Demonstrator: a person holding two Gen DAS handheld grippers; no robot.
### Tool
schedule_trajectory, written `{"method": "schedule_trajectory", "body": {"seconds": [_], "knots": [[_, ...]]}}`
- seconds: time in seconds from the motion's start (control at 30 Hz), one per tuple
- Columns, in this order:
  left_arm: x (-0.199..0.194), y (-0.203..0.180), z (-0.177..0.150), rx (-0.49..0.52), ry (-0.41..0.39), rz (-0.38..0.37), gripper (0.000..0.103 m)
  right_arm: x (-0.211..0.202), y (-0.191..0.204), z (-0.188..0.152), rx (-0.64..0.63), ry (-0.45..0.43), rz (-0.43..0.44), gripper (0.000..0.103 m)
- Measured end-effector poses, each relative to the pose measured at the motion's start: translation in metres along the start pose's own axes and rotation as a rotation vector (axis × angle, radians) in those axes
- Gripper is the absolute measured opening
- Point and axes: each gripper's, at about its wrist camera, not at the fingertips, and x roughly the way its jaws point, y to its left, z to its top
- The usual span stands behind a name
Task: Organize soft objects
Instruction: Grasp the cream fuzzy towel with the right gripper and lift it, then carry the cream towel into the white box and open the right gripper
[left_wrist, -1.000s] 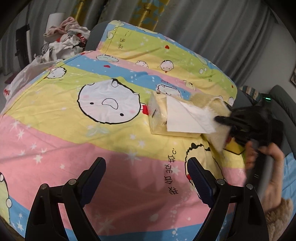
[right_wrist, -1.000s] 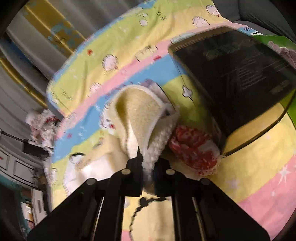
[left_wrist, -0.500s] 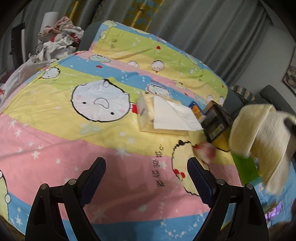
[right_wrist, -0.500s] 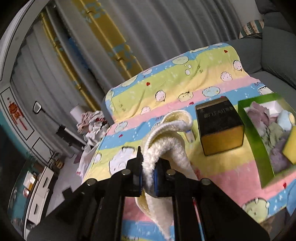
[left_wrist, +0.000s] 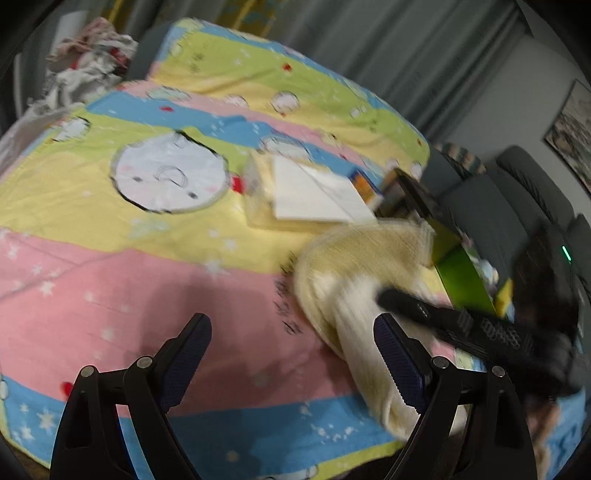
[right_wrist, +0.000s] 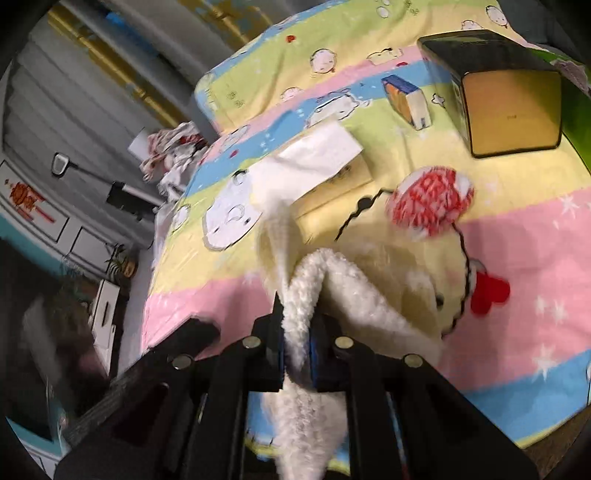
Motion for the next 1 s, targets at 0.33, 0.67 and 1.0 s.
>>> {"method": "schedule_trajectory", "body": {"seconds": [0.33, 0.67, 1.0], "knots": [[0.031, -0.024, -0.012, 0.048, 0.069, -0.086, 0.090, -0.043, 0.000, -0.003, -0.061, -0.015, -0.061, 0.075], [0.057, -0.033, -0.015, 0.022, 0.086, -0.151, 0.035, -0.004, -0.041, 0.000, 0.029, 0.083, -0.009, 0.077], [0.041, -0.103, 0.018, 0.185, 0.004, -0.283, 0.030, -0.055, -0.047, 0.017, 0.096, -0.048, 0.149, 0.043]]}}
